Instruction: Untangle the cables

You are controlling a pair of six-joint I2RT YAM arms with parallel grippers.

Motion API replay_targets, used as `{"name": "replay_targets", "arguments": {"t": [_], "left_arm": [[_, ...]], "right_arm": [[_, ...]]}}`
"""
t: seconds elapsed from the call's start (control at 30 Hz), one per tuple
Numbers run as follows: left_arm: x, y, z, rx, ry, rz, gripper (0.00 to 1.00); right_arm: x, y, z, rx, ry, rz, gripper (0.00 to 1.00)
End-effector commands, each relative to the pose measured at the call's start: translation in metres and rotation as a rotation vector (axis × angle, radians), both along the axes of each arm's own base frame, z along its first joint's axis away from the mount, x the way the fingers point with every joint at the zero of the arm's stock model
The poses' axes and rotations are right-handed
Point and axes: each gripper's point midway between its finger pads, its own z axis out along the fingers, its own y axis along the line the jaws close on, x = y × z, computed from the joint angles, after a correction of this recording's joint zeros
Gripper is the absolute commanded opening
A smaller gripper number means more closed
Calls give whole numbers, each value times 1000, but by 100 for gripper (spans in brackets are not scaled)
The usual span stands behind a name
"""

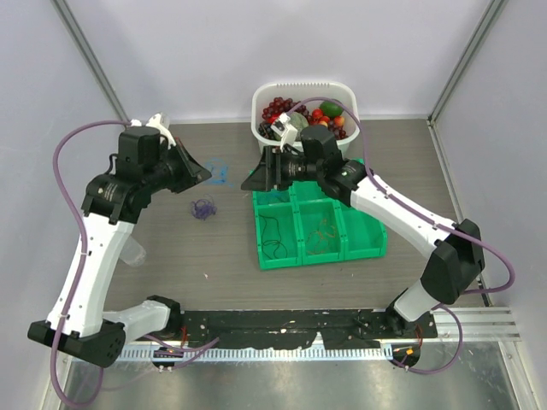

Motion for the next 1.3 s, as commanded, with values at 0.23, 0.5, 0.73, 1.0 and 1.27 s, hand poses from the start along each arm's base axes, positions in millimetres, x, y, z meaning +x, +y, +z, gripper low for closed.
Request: {"name": "replay_targets", "arguments": {"t": [0.23,0.5,0.73,1.0,1.27], "left_arm": [[-14,-33,23,-193,-103,-151,0],[-16,-33,21,-185,-112,-169,0],[-12,-33,21,-175,-99,-158,0],[-8,-34,15,-164,-71,-158,0],[-11,-35,17,-171,-76,-175,0]], "right_arm": [[-16,17,81,256,-109,62,61],[-17,19,90,271,-60,18,62],[-24,16,95,274,-123,21,45],[-34,16,97,240,-216,22,45],[-31,26,84,203,-202,33,45]]}}
